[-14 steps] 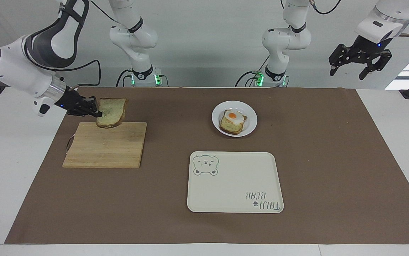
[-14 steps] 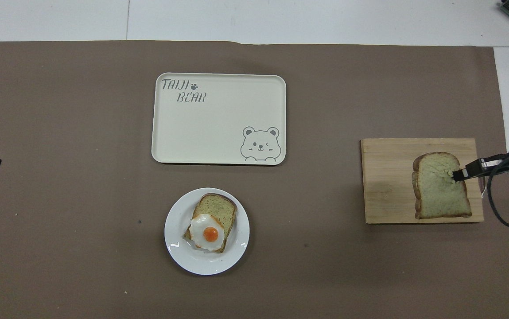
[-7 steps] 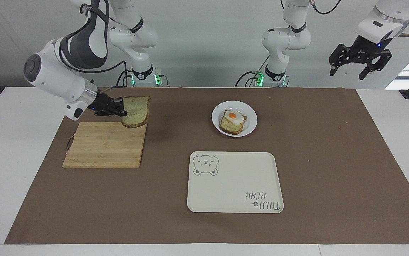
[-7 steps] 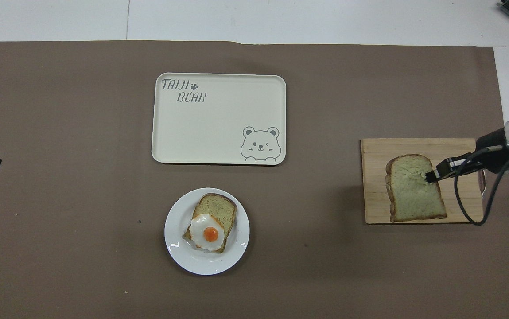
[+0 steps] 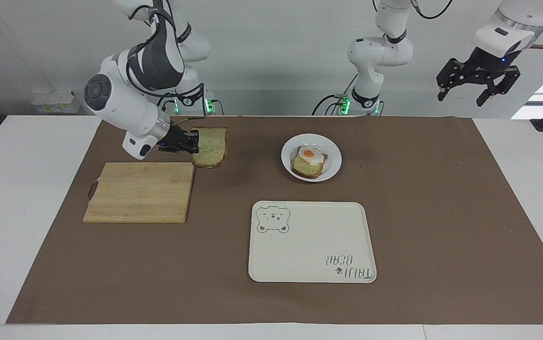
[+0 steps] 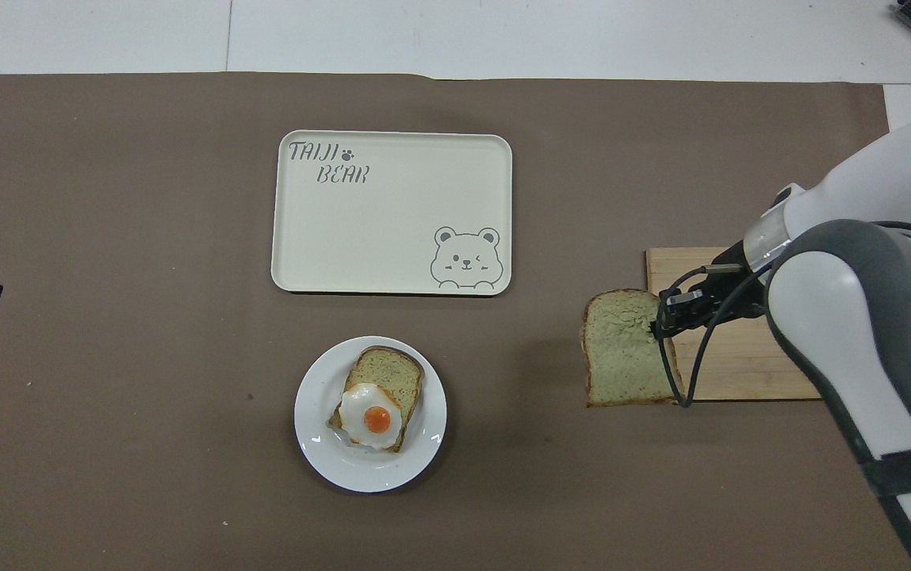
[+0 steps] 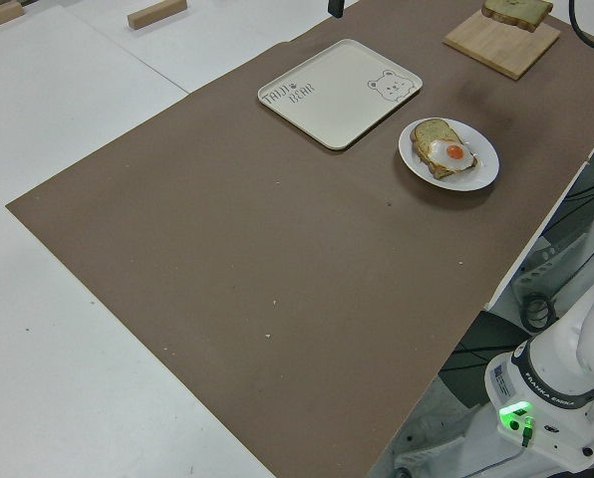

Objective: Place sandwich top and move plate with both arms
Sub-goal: 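Carry the bread slice with the right gripper onto the egg on the plate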

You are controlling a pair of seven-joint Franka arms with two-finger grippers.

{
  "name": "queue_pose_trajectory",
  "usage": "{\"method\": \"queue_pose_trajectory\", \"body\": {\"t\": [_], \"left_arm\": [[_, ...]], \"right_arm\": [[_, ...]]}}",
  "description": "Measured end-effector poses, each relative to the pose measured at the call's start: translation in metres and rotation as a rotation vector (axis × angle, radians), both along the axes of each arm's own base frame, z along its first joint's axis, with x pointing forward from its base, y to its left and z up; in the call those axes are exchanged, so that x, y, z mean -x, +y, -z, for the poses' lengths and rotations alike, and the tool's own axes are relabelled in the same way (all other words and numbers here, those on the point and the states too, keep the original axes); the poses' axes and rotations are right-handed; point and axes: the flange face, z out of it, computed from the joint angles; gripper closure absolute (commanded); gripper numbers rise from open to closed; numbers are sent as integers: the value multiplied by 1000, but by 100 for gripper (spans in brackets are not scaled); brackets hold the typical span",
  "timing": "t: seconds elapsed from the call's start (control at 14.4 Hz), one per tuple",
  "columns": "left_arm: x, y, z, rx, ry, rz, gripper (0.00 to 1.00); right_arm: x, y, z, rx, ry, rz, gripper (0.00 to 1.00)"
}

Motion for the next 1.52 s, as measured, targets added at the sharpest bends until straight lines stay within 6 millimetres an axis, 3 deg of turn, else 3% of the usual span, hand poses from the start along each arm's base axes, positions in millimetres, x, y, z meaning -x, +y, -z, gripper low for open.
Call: {"method": "queue_pose_trajectory", "body": {"t": [0.49,0.83,1.11,1.52], "left_arm": [[0,-2,0,0,2,3,0],[0,-3,0,0,3,6,0],[1,-5,0,0,3,10,0],[1,-5,0,0,4,10,0]], "right_arm": [[15,101,2,36,-75,44,100],[28,151,8,-68,-61,71,100],[44,216,34,-62,-90,70,100],[62,282,89,-47,-150,14,100]]}}
